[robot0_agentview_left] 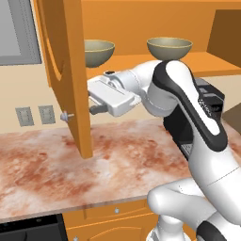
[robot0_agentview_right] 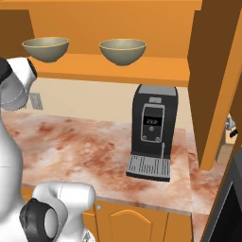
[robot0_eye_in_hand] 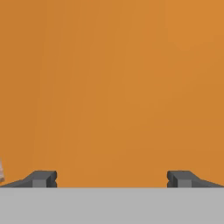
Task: Move the bowls from the cabinet to the plates on the dining table.
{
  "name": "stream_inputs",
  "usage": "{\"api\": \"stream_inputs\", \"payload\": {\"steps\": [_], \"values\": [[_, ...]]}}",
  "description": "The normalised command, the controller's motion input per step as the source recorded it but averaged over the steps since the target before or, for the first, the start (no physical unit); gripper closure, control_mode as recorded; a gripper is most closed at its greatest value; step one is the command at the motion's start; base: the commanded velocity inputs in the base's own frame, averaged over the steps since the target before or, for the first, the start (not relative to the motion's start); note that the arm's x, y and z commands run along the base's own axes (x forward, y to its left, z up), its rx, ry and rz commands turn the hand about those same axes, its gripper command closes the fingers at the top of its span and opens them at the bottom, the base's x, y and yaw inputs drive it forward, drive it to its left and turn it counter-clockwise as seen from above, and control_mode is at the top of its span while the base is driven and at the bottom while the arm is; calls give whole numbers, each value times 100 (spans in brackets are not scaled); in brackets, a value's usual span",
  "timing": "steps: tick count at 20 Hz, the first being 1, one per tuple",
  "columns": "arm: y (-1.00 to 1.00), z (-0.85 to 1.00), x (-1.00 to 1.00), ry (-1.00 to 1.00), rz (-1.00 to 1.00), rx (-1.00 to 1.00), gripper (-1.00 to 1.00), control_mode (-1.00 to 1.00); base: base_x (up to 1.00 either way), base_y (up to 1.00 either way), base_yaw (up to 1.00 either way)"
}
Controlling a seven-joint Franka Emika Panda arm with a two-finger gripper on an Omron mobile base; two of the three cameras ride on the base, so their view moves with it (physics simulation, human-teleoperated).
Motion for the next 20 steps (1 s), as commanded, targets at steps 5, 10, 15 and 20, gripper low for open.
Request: {"api": "stream_inputs", "payload": {"steps": [5,10,15,20], "values": [[33,-8,-21,0,-5,-1,-100,-100,0,0,0],[13,0,-29,1,-18,0,-100,-100,0,0,0],[-16,4,-20,7,-31,0,-100,-100,0,0,0],[-23,0,3,5,-36,-6,-100,-100,0,0,0]]}}
